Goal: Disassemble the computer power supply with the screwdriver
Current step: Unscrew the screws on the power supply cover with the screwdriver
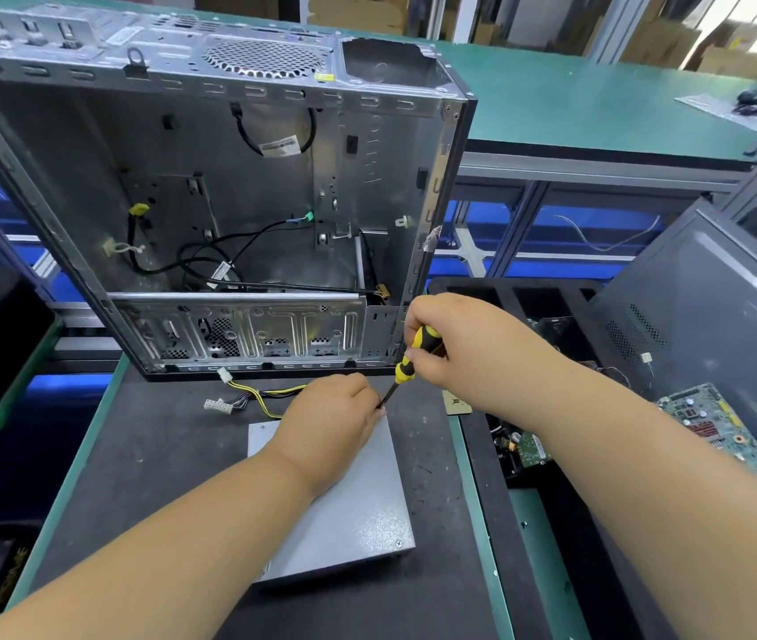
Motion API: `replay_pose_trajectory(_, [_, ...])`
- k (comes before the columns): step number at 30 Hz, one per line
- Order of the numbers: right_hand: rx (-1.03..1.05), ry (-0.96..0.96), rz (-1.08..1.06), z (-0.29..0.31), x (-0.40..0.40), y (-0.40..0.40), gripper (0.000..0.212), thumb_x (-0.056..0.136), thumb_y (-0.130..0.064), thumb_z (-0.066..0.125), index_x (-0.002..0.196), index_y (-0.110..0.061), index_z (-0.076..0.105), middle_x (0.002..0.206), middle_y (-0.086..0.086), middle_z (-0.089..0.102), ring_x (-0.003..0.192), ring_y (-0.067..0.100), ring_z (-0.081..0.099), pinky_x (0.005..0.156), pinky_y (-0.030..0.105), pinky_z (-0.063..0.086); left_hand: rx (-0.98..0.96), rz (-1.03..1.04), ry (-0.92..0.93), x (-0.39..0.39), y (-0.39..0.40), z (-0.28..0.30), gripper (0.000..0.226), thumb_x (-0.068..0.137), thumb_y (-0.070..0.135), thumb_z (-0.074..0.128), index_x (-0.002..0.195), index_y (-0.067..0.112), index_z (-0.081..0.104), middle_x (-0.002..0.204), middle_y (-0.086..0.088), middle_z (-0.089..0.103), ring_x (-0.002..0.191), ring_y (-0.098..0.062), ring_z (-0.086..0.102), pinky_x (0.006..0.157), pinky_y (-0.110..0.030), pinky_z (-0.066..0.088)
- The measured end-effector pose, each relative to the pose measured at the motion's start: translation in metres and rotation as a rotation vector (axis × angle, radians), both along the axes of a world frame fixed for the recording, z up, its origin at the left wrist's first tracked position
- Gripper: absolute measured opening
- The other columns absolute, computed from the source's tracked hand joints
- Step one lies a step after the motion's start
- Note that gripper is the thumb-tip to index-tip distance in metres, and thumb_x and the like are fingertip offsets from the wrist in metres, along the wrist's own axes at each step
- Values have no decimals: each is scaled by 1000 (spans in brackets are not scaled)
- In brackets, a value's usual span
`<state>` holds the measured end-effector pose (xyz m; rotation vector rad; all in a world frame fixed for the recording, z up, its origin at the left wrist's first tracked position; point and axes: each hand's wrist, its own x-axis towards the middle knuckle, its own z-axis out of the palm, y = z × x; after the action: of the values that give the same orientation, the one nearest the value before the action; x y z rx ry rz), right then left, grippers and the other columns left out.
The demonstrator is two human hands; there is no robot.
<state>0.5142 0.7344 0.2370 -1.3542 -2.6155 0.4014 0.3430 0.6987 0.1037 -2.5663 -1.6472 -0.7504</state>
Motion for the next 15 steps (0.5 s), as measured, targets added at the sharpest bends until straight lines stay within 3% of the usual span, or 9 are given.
replay_pose_trajectory(7, [3, 102, -15, -3, -1, 0, 12, 88, -23, 66, 90, -25, 54, 86, -12, 52, 81, 8, 52, 65, 20, 40, 23, 1, 12, 3, 0, 1, 21, 71, 14, 86, 68, 6, 68, 68, -7, 61, 56, -29, 59, 51, -30, 50])
replay_pose_trajectory(10, [5, 113, -39, -4, -1, 1, 12, 89, -23, 65, 89, -25, 53, 86, -11, 53, 81, 9, 52, 64, 22, 39, -51, 15, -110, -2, 0, -3, 15, 81, 17, 79, 79, 6, 70, 79, -6, 64, 72, -29, 62, 62, -33, 50])
replay_pose_trajectory(15, [4, 112, -53, -4, 0, 1, 11, 89, -25, 65, 89, -25, 54, 88, -10, 54, 82, 10, 52, 63, 21, 39, -175, 29, -259, -9, -1, -9, 19, 87, 33, 71, 96, 17, 68, 96, 8, 60, 91, -11, 54, 80, -25, 44])
